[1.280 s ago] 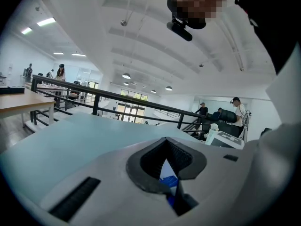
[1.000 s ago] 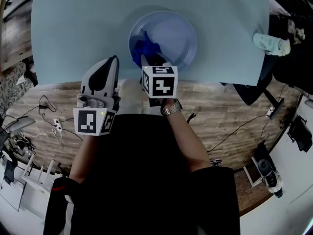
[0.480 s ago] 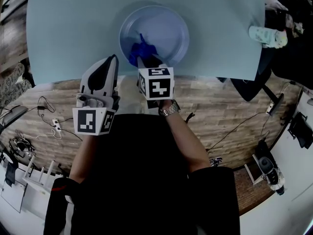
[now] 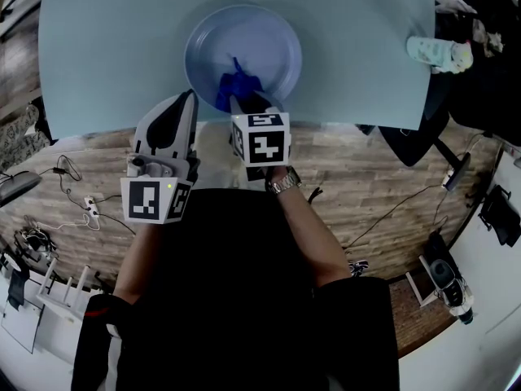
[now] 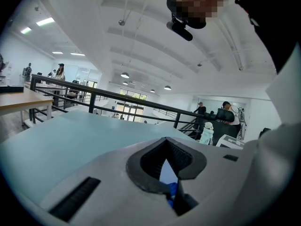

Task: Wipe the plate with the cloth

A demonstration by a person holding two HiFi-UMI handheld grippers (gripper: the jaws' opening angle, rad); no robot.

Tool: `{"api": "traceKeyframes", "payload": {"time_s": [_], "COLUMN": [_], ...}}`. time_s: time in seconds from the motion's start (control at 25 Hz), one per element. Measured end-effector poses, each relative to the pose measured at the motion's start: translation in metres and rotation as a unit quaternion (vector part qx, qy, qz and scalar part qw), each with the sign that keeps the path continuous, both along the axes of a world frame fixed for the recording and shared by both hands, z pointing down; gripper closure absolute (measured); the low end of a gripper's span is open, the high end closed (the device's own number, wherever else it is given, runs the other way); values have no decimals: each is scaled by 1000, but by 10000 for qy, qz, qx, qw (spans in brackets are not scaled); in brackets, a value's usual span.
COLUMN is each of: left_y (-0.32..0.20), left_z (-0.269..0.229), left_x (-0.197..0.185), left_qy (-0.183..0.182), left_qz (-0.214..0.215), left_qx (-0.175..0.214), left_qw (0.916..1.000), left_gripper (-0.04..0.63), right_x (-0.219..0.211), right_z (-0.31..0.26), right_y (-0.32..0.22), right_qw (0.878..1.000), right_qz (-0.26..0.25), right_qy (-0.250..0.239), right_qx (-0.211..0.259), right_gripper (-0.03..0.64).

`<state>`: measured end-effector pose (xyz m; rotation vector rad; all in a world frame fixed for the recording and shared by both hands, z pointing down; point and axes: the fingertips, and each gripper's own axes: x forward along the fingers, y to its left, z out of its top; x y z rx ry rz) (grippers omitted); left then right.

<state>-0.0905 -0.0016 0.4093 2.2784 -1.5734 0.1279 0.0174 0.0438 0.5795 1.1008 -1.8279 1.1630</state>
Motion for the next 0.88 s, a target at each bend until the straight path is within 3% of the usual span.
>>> {"api": "traceKeyframes", "payload": {"time_s": [0.88], "left_y": [-9], "left_z": [-3], "left_x": [47], "left_qy": [-13], "left_qz": [-179], "left_qx": [-5], "left_qw": [9998], "left_gripper": [594], "right_x": [53], "right_z": [-2], "right_y": [-21], "right_qw": [9998], "right_qz": [-198], "right_qy": [43], "right_qx": [39], "right_gripper": [499]}}
